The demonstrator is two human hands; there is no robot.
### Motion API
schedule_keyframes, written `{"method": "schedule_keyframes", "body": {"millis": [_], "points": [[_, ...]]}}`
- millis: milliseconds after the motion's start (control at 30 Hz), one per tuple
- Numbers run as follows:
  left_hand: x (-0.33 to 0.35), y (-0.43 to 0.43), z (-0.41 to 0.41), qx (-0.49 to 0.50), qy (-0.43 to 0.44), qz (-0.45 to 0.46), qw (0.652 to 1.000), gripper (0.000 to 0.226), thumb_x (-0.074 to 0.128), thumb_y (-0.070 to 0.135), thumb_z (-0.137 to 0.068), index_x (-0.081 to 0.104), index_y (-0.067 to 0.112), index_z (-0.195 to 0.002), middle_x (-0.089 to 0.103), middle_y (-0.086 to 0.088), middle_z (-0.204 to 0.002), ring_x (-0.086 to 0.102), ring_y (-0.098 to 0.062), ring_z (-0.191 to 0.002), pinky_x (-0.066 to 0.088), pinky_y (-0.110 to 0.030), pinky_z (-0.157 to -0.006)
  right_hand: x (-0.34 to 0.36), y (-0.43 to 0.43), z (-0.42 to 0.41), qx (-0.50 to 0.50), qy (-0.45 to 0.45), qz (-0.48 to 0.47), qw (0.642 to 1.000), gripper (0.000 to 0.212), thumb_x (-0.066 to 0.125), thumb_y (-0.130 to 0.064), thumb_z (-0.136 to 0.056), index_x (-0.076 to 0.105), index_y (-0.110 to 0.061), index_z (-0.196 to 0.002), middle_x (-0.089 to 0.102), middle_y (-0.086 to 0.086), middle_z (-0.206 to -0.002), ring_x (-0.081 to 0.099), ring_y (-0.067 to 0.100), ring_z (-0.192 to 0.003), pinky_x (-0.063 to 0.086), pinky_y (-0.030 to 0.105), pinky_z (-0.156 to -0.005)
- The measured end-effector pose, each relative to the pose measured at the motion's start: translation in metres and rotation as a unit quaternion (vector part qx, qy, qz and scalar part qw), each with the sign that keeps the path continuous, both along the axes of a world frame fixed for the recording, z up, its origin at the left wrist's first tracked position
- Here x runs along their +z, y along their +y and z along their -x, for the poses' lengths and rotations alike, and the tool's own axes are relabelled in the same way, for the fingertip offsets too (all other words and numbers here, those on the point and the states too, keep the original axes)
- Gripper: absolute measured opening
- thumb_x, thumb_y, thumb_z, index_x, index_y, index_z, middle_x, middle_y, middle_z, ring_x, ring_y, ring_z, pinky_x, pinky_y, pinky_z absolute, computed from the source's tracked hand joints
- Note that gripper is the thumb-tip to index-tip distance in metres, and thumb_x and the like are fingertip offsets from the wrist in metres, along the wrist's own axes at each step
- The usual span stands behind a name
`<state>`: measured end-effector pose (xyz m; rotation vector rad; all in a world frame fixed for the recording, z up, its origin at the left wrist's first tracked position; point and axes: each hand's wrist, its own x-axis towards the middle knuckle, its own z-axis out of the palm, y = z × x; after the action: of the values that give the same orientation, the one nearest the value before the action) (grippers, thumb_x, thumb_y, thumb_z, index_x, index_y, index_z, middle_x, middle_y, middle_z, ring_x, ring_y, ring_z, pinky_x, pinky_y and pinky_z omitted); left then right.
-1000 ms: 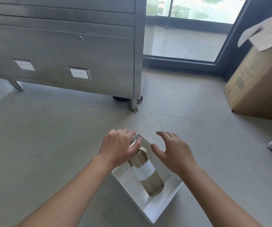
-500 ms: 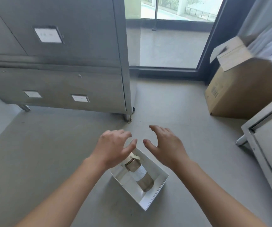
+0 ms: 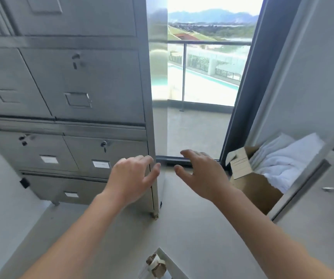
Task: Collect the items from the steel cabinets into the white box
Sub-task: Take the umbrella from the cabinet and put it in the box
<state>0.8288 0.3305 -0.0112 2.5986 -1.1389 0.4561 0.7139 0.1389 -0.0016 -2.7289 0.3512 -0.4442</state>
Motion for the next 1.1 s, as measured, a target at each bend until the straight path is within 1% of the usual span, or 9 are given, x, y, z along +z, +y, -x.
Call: {"method": "schedule_keyframes", "body": {"millis": [133,267,333,467,600,733,867,967,1100], "points": [[0.074,0.007,0.018,-0.010,-0.031,0.006,0.999,0.065,0.009,0.067,-0.090,0.060,0.027,-0.099,0.064,0.009,-0.085,0.061,-0.018,-0.076,0.045,-0.035,-0.076,0.074,0.006,0.016,0.007,0.003,0.018,1.000,0.059,0.049,-0.059,-0.098,0.047,-0.026,-0.146,0.058,-0.008,-0.144,0.049,0.014,-0.134,0.044,0.035,-0.101],[0.090,0.014,0.035,-0.008,-0.032,0.020,0.999,0.065,0.011,0.068,-0.090,0.060,0.027,-0.100,0.064,0.009,-0.086,0.059,-0.018,-0.075,0.039,-0.032,-0.071,0.092,0.008,0.041,-0.012,-0.009,0.016,1.000,0.059,0.049,-0.061,-0.097,0.046,-0.028,-0.145,0.057,-0.011,-0.144,0.048,0.012,-0.133,0.043,0.033,-0.097],[0.091,0.009,0.042,-0.024,-0.028,0.021,0.999,0.060,0.016,0.066,-0.094,0.061,0.028,-0.106,0.066,0.010,-0.089,0.060,-0.018,-0.077,0.042,-0.032,-0.073,0.094,0.004,0.058,-0.031,-0.025,0.014,0.999,0.059,0.049,-0.061,-0.096,0.047,-0.029,-0.146,0.058,-0.011,-0.143,0.049,0.012,-0.133,0.045,0.034,-0.100],[0.093,-0.030,0.059,-0.112,-0.004,0.046,0.993,0.053,0.027,0.064,-0.095,0.062,0.029,-0.116,0.070,0.013,-0.102,0.066,-0.017,-0.084,0.047,-0.031,-0.076,0.097,-0.014,0.106,-0.105,-0.035,0.009,0.994,0.059,0.051,-0.059,-0.097,0.048,-0.027,-0.146,0.061,-0.006,-0.141,0.053,0.016,-0.129,0.046,0.035,-0.099],[0.097,-0.096,0.087,-0.232,0.008,0.050,0.971,0.050,0.026,0.064,-0.095,0.061,0.033,-0.115,0.069,0.015,-0.104,0.067,-0.013,-0.088,0.044,-0.030,-0.074,0.098,-0.034,0.173,-0.230,-0.026,0.009,0.973,0.054,0.052,-0.057,-0.097,0.053,-0.026,-0.140,0.065,0.001,-0.130,0.058,0.020,-0.120,0.049,0.036,-0.094],[0.102,-0.155,0.134,-0.378,0.029,0.074,0.923,0.053,0.021,0.065,-0.093,0.063,0.035,-0.104,0.070,0.015,-0.094,0.066,-0.013,-0.082,0.045,-0.031,-0.069,0.098,-0.032,0.249,-0.386,-0.041,-0.001,0.922,0.047,0.056,-0.053,-0.095,0.057,-0.027,-0.135,0.067,0.000,-0.127,0.060,0.023,-0.118,0.048,0.035,-0.091],[0.099,-0.191,0.204,-0.508,0.036,0.072,0.858,0.052,0.023,0.064,-0.094,0.064,0.033,-0.105,0.071,0.014,-0.097,0.068,-0.012,-0.084,0.047,-0.030,-0.068,0.099,0.002,0.328,-0.516,-0.046,0.000,0.855,0.048,0.058,-0.051,-0.096,0.058,-0.026,-0.137,0.066,-0.003,-0.132,0.056,0.020,-0.126,0.046,0.036,-0.099],[0.101,-0.197,0.270,-0.585,0.034,0.065,0.808,0.049,0.027,0.061,-0.097,0.063,0.032,-0.111,0.070,0.013,-0.103,0.068,-0.013,-0.089,0.050,-0.031,-0.073,0.102,0.047,0.390,-0.600,-0.054,0.004,0.798,0.048,0.058,-0.051,-0.096,0.057,-0.027,-0.137,0.065,-0.007,-0.134,0.055,0.017,-0.128,0.046,0.035,-0.099],[0.109,-0.179,0.363,-0.670,0.010,0.067,0.739,0.044,0.030,0.058,-0.097,0.062,0.028,-0.102,0.071,0.007,-0.100,0.067,-0.022,-0.086,0.049,-0.034,-0.070,0.112,0.122,0.467,-0.689,-0.048,0.007,0.723,0.052,0.055,-0.055,-0.096,0.053,-0.029,-0.141,0.061,-0.010,-0.138,0.052,0.016,-0.130,0.045,0.036,-0.101]]}}
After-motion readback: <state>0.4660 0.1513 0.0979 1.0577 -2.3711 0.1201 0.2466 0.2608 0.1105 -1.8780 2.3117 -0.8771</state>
